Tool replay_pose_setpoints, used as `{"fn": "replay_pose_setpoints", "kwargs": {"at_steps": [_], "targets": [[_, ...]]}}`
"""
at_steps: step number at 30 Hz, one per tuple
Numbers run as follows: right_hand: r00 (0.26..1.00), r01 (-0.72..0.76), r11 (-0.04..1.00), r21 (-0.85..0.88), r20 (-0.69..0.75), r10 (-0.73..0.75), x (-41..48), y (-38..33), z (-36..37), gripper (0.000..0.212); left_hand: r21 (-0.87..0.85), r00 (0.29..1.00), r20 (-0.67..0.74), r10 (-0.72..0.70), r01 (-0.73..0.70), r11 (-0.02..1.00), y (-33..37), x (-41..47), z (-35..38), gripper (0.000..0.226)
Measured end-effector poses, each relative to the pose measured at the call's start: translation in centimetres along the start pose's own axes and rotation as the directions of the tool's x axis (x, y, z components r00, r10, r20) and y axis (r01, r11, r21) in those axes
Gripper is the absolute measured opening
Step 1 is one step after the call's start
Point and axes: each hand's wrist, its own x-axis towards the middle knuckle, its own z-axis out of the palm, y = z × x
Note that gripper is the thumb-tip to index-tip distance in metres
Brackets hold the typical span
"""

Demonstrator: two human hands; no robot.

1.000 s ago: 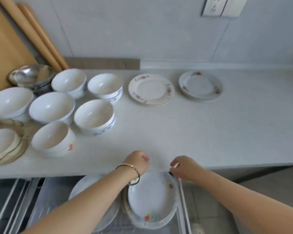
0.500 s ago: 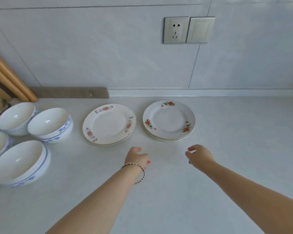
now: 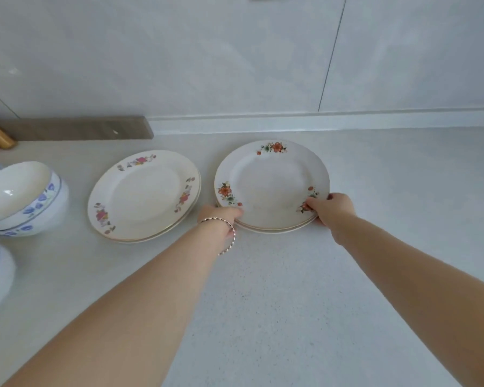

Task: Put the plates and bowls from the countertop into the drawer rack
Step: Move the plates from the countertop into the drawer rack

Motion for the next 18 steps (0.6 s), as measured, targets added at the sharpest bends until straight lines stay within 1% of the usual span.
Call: {"fn": "replay_pose_setpoints", "kwargs": {"at_steps": [3, 5, 7, 8, 10, 11, 13, 14, 15, 17, 18], "targets": [[1.000, -0.012, 0.999, 0.048, 0.024, 0.010, 0.0, 0.0, -0.3, 0.031, 0.074, 0.999, 0.005, 0.041, -0.041, 0.996, -0.3, 0.8, -0.2, 0.040], [1.000, -0.019, 0.996, 0.091, 0.018, 0.018, -0.7, 0.2, -0.4, 0.028, 0.079, 1.000, -0.009, 0.022, -0.021, 0.997, -0.5, 0.6, -0.3, 0.044], [1.000, -0.012, 0.992, 0.125, 0.004, 0.011, -2.0, 0.6, -0.5, 0.022, 0.069, 0.999, -0.046, -0.020, 0.023, 0.997, -1.0, -0.4, -0.8, 0.044], [1.000, -0.007, 0.990, 0.138, 0.000, 0.007, -2.8, 1.0, -0.5, 0.016, 0.064, 0.998, -0.056, -0.037, 0.041, 0.997, -1.5, -1.1, -1.2, 0.041], [1.000, -0.002, 0.988, 0.156, 0.010, 0.001, -5.0, 2.0, -0.8, 0.005, 0.051, 0.997, -0.053, -0.056, 0.058, 0.997, -2.9, -2.9, -2.5, 0.021], [1.000, 0.004, 0.988, 0.154, 0.021, -0.007, -6.2, 2.6, -0.9, 0.008, 0.043, 0.996, -0.052, -0.068, 0.070, 0.997, -3.5, -4.0, -3.4, 0.015], [0.998, 0.026, 0.989, 0.143, 0.059, -0.034, -9.2, 3.5, -0.8, 0.013, 0.011, 0.995, -0.032, -0.098, 0.098, 0.995, -4.9, -5.9, -6.0, 0.020], [0.995, 0.043, 0.990, 0.134, 0.078, -0.054, -11.0, 3.9, -0.7, 0.014, -0.010, 0.994, -0.019, -0.106, 0.106, 0.994, -5.5, -7.0, -7.6, 0.019], [0.992, 0.065, 0.989, 0.132, 0.097, -0.078, -12.8, 4.2, -0.5, 0.015, -0.018, 0.994, 0.001, -0.108, 0.108, 0.994, -6.0, -8.0, -9.2, 0.022], [0.983, 0.102, 0.984, 0.146, 0.138, -0.123, -16.7, 4.6, 0.0, 0.015, -0.053, 0.993, 0.051, -0.108, 0.111, 0.992, -7.2, -10.2, -12.7, 0.036], [0.977, 0.120, 0.981, 0.154, 0.157, -0.144, -18.8, 4.5, 0.3, 0.016, -0.066, 0.992, 0.072, -0.103, 0.108, 0.992, -7.8, -11.3, -14.7, 0.038]]}}
